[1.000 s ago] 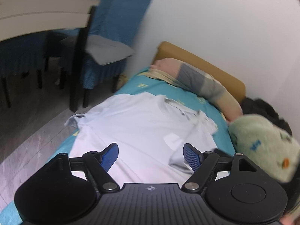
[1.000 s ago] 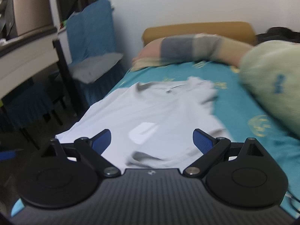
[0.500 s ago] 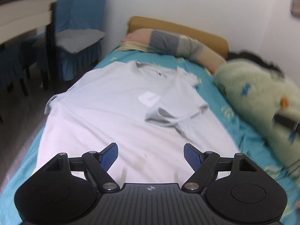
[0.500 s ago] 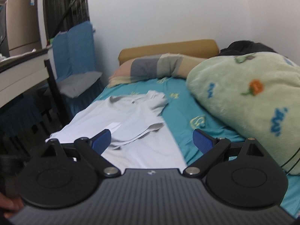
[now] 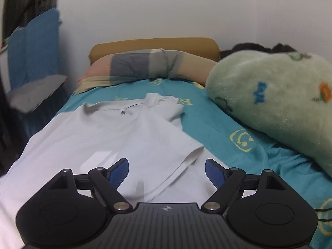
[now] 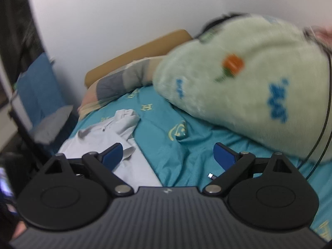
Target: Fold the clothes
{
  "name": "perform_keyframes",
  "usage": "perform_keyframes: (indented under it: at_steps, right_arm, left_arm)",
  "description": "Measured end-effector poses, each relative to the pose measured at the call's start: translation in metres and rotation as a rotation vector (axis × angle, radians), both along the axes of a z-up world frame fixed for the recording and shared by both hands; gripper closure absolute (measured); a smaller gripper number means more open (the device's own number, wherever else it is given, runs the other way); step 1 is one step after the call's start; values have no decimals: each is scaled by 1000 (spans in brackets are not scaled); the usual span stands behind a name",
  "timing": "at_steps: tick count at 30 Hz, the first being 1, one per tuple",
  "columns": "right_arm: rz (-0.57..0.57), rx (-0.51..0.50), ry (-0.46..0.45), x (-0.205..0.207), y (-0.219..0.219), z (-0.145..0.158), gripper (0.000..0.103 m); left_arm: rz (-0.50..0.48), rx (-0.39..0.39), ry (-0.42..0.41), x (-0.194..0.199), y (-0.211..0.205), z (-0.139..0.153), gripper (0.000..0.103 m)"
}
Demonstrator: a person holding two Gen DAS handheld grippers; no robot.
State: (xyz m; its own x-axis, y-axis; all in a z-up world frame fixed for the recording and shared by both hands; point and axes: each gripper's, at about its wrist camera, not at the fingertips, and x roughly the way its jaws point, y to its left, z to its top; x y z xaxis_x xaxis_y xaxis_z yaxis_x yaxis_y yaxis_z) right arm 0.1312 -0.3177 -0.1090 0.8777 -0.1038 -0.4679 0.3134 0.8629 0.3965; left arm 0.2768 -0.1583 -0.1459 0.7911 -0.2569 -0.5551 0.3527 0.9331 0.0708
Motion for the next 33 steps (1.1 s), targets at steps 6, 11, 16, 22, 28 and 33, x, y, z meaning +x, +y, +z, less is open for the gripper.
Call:
perform_keyframes:
  at_steps: [6,11,16,22,28,33]
  right_arm:
    - [-10,38,26,10,-2,-12,7]
    - [-3,76,42,12,-1,-17,7]
    - [3,96,40,13,0,-18,7]
    - [25,82,42,18,5,-20,7]
    - [64,67,38,24,11,-23,7]
    - [177,32,11,26,24,-19,7]
  left_arm:
    - [-39,2,72,52,-23,-34,57]
    - [9,-379,134,80,42,2,98]
    - [291,-674,100,120,136,36,99]
    - [654,-491,131,167,196,11,94]
    - [587,-448,222,143,199,1,53]
    - [423,-390,255,57,177,38,41]
